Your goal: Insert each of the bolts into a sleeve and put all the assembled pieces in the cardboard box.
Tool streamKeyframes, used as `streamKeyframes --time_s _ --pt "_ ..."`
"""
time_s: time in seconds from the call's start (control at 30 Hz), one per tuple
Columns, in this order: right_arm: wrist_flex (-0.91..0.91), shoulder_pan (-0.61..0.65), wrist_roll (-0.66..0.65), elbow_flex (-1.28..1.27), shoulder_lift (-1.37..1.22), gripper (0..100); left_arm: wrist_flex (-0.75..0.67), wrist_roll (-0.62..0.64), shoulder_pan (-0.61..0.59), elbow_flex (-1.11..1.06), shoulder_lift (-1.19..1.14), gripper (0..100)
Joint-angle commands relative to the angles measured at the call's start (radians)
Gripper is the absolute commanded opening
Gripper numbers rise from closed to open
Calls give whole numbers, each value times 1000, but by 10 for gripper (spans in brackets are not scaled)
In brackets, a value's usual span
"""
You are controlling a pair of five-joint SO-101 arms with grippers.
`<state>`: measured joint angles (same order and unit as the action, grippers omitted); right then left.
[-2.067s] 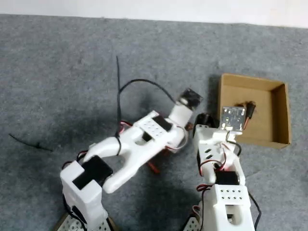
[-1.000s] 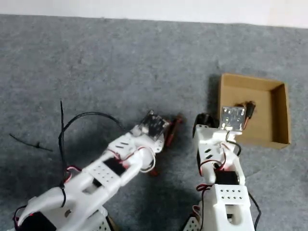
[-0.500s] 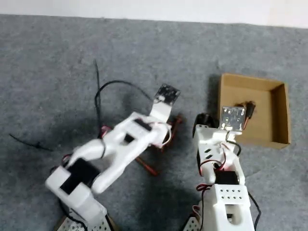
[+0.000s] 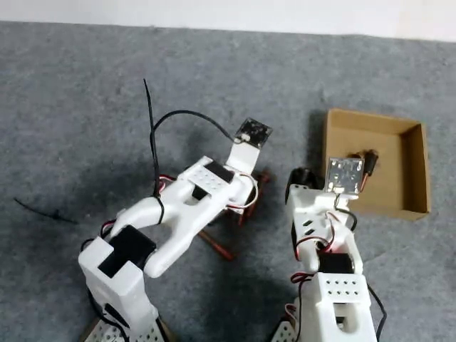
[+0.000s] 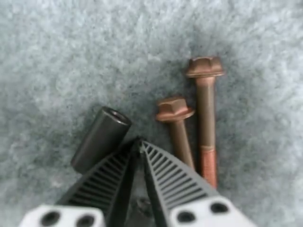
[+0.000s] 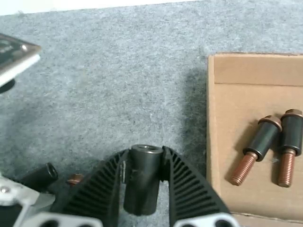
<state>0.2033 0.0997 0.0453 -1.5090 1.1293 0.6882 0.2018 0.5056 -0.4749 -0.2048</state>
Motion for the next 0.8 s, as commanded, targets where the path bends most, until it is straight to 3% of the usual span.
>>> streamKeyframes --time_s 0.0,0.33,0.77 --pt "-27 -12 -12 10 30 6 20 18 4 -7 101 5" --pt "-27 -12 -12 7 30 6 -198 54 2 -248 292 5" --pt "-28 -12 -12 4 30 6 -209 54 2 -251 291 5"
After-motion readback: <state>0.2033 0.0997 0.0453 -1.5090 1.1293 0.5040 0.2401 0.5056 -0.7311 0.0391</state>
